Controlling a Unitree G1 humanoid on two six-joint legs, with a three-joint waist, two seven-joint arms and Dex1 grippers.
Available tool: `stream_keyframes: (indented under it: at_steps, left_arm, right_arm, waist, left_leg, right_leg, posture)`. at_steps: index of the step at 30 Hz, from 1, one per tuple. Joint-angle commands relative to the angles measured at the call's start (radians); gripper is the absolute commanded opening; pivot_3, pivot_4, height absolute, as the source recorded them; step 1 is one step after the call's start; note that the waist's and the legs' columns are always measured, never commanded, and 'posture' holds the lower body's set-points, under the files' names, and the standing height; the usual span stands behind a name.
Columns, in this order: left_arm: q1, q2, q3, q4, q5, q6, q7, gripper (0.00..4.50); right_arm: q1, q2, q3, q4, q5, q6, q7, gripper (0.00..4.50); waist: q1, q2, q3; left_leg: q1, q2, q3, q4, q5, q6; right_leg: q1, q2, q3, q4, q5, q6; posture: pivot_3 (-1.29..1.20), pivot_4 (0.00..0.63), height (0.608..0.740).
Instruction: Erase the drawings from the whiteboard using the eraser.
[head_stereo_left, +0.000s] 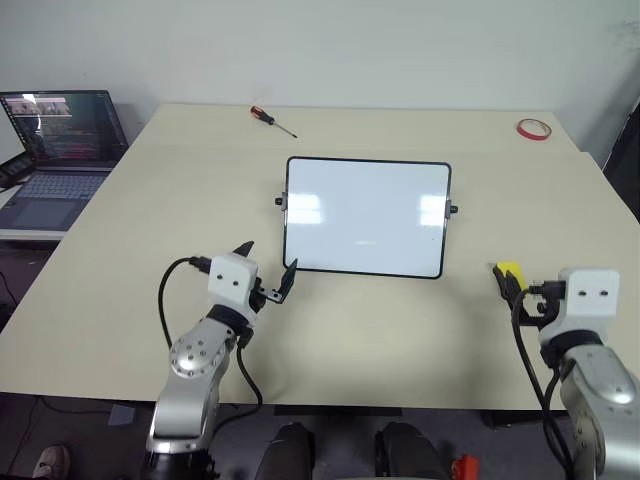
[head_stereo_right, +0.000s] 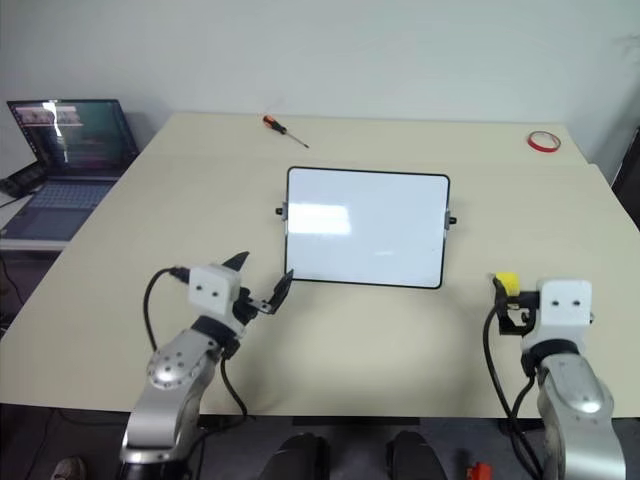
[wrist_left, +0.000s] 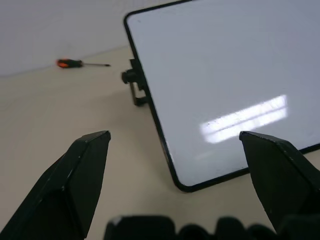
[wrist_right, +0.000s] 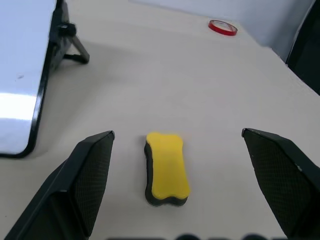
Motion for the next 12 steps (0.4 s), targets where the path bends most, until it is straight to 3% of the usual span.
stream_keyframes:
  at_steps: [1, 8, 12]
  left_arm:
    - [0.026, -0.009, -0.012, -0.042, 0.041, -0.065, 0.044, 4.50]
    - [0.071, -0.021, -0.029, -0.066, 0.057, -0.080, 0.072, 4.50]
    - [0.059, -0.019, -0.059, -0.060, 0.041, -0.067, 0.046, 4.50]
  right_arm:
    - [0.085, 0.015, 0.011, -0.028, -0.034, -0.128, -0.013, 4.48]
    - [0.381, 0.055, 0.073, -0.080, -0.106, -0.323, -0.013, 4.48]
    - [0.421, 0.088, 0.114, -0.111, -0.131, -0.322, -0.039, 4.48]
  waist:
    - [0.000, 0.000, 0.000]
    - [0.000, 0.002, -0.001]
    - [0.000, 0.000, -0.002]
  left_leg:
    - [0.000, 0.000, 0.000, 0.000, 0.000, 0.000]
    - [0.000, 0.000, 0.001, -0.001, 0.000, 0.000]
    - [0.000, 0.001, 0.001, 0.000, 0.000, 0.000]
  right_leg:
    - [0.000, 0.000, 0.000, 0.000, 0.000, 0.000]
    - [0.000, 0.000, 0.000, -0.001, 0.000, 0.000]
    - [0.000, 0.000, 0.000, -0.001, 0.000, 0.000]
  posture:
    - [0.00, 0.150, 0.740]
    - [0.00, 0.150, 0.740]
    - [0.00, 0.150, 0.740]
